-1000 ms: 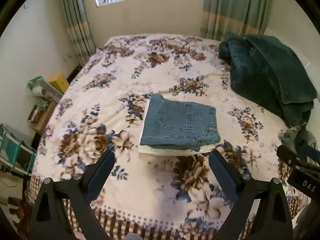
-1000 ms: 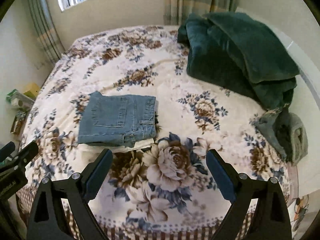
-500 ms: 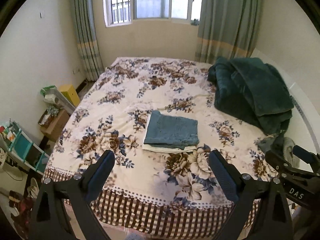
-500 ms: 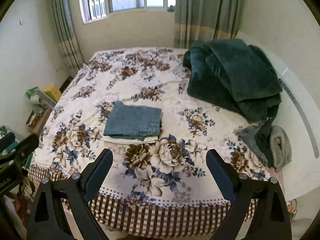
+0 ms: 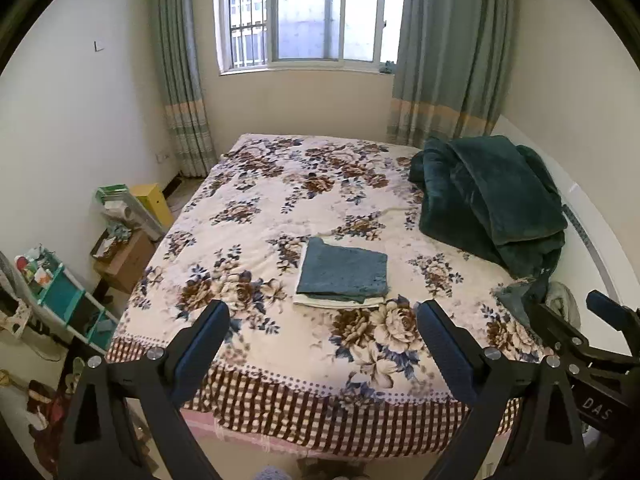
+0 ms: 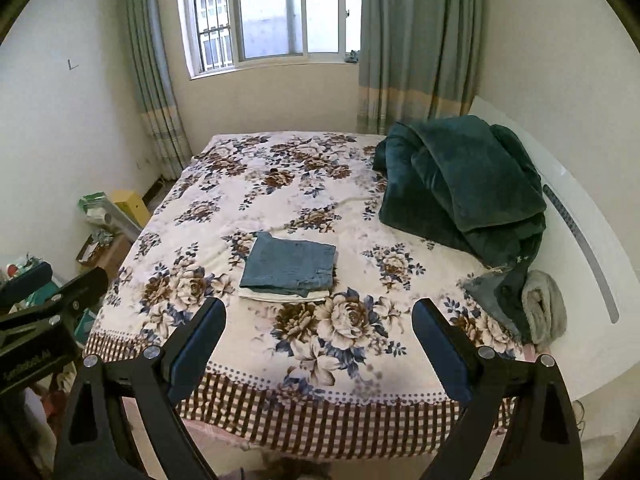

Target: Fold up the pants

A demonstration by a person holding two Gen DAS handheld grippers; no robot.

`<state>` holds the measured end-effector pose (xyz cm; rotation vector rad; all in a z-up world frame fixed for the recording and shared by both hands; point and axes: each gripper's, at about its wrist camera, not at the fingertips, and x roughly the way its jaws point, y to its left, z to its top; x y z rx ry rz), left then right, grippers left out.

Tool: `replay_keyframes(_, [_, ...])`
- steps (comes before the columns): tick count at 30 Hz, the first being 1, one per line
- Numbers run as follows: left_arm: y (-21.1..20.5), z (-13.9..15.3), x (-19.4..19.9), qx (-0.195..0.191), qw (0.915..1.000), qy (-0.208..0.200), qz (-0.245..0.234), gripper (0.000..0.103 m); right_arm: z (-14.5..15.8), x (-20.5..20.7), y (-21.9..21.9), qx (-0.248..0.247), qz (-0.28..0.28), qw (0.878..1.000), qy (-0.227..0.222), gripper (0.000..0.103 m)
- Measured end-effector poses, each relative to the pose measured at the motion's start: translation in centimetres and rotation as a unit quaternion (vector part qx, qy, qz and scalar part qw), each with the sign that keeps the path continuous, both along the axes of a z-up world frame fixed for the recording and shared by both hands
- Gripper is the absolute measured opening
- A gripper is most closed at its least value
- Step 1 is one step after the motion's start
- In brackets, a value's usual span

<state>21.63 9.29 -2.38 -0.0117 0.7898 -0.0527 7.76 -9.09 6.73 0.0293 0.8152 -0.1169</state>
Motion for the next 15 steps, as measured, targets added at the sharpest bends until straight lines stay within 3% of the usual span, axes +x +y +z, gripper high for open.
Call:
replay_keyframes(3, [0.1,0.3,-0.1,0.007,0.9999,0.012,0.006,0.103,1.1,-0.2,0.1,0.004,0.002,1.000,0.008,0.096])
replay_keyframes(15, [-0.3,1.3,0.0,0.032,0.9992,0.010,0.020,0.103,2.9,1.3,0.2,0.000,0.015,1.000,0.018,0.100])
